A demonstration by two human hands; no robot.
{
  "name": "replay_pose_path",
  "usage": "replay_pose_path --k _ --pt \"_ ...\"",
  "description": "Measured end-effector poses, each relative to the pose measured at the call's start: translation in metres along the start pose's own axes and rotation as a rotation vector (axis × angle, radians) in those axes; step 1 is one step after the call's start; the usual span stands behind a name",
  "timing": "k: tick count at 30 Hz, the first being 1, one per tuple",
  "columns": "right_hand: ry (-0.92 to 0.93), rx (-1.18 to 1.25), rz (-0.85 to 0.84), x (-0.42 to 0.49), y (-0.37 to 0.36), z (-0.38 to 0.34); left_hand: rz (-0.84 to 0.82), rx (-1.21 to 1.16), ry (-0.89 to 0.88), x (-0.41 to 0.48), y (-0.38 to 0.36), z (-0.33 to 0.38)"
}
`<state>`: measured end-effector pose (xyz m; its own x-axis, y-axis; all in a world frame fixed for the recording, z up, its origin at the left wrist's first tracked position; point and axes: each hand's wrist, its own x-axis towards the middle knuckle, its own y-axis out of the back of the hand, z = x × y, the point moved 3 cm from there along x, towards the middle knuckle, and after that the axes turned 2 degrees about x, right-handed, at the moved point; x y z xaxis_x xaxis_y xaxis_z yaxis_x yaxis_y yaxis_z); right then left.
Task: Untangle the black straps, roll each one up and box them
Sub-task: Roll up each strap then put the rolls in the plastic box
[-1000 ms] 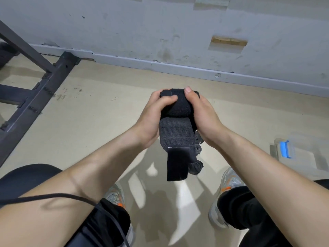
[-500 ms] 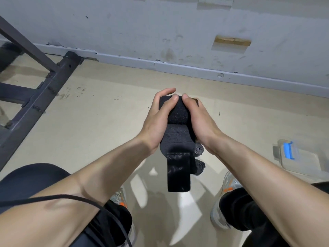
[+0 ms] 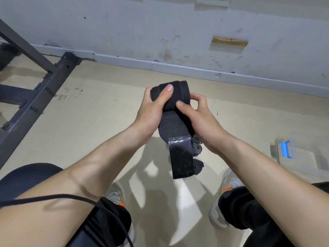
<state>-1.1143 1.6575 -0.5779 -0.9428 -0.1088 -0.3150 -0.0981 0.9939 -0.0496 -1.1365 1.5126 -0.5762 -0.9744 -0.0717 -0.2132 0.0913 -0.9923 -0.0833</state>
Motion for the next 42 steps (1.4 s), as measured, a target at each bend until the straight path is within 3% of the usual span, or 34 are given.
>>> replay_pose_path --k 7,17,25,35,42 --pt "0.051 -0.238 -0.024 -0.008 -0.002 0.01 0.097 -0.068 0.046 0.012 0.018 0.005" --pt "-0.024 -0.196 -0.097 -0.008 0.002 0.014 0.072 -0.103 0.064 0.008 0.023 0.005" --pt "-0.098 -0.159 -0.033 -0.004 0.011 0.007 0.058 -0.059 0.056 0.01 0.027 0.003" --pt "0.024 -0.264 0.104 -0.003 0.01 -0.004 0.054 0.335 -0.13 0.012 0.032 0.003" --pt "-0.138 0.057 -0.02 -0.011 0.005 -0.004 -0.039 0.17 -0.125 0.013 0.031 0.003"
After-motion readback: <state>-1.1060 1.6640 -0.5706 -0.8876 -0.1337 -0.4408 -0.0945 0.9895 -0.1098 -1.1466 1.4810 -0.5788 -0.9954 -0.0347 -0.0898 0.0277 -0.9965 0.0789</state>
